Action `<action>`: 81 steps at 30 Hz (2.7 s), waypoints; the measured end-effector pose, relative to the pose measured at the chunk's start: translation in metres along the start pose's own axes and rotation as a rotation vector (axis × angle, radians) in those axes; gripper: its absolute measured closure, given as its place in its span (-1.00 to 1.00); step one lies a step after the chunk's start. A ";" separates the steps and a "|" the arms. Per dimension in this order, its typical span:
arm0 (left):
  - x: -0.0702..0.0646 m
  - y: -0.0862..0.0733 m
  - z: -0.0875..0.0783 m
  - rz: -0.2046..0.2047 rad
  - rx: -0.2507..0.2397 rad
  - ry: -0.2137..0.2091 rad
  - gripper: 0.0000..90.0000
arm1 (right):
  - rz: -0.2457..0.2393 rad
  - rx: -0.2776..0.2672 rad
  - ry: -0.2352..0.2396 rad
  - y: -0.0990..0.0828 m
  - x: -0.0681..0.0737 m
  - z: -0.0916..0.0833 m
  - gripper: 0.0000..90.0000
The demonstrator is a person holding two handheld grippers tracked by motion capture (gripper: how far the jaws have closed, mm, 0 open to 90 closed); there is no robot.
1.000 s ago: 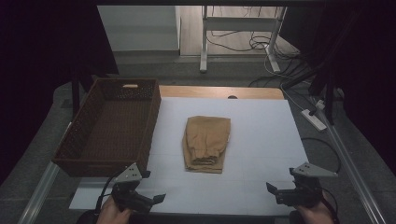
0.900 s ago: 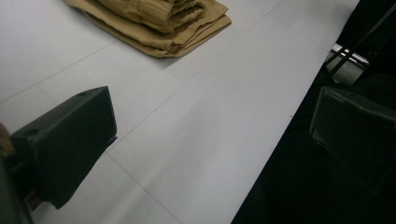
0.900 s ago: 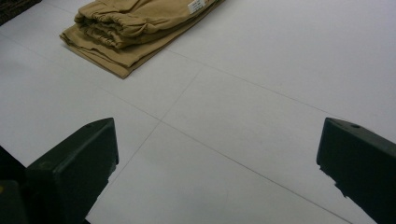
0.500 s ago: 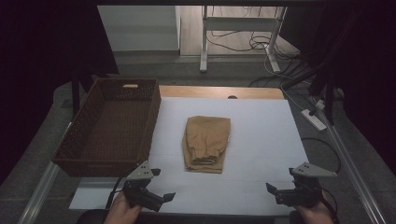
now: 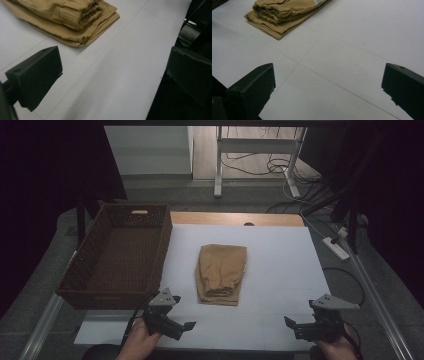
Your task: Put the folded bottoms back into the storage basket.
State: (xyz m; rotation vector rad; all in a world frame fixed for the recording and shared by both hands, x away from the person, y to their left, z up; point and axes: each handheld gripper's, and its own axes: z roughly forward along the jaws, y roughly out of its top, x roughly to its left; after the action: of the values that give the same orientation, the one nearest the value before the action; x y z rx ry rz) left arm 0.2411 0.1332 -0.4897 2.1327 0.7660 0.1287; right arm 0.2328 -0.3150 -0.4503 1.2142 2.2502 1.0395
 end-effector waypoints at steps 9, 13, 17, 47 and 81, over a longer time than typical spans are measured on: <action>0.011 0.017 0.011 0.002 0.008 0.007 -1.00 | -0.003 0.002 0.002 0.000 0.000 0.000 -1.00; 0.016 0.026 0.017 0.011 0.009 0.019 -1.00 | -0.003 0.002 0.001 0.000 0.000 0.000 -1.00; 0.022 0.035 0.025 0.021 0.012 0.032 -1.00 | -0.005 0.003 0.002 0.000 0.000 0.000 -1.00; 0.076 0.087 0.067 -0.039 -0.011 0.156 -1.00 | -0.011 0.005 0.006 0.000 0.001 0.001 -1.00; 0.141 0.120 0.110 -0.142 0.036 0.270 -1.00 | -0.011 0.008 0.014 0.000 0.000 0.001 -1.00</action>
State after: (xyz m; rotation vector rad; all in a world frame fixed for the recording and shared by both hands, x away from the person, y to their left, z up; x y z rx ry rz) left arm 0.4502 0.0824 -0.4943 2.1115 1.0810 0.3348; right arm 0.2335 -0.3145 -0.4510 1.2006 2.2714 1.0391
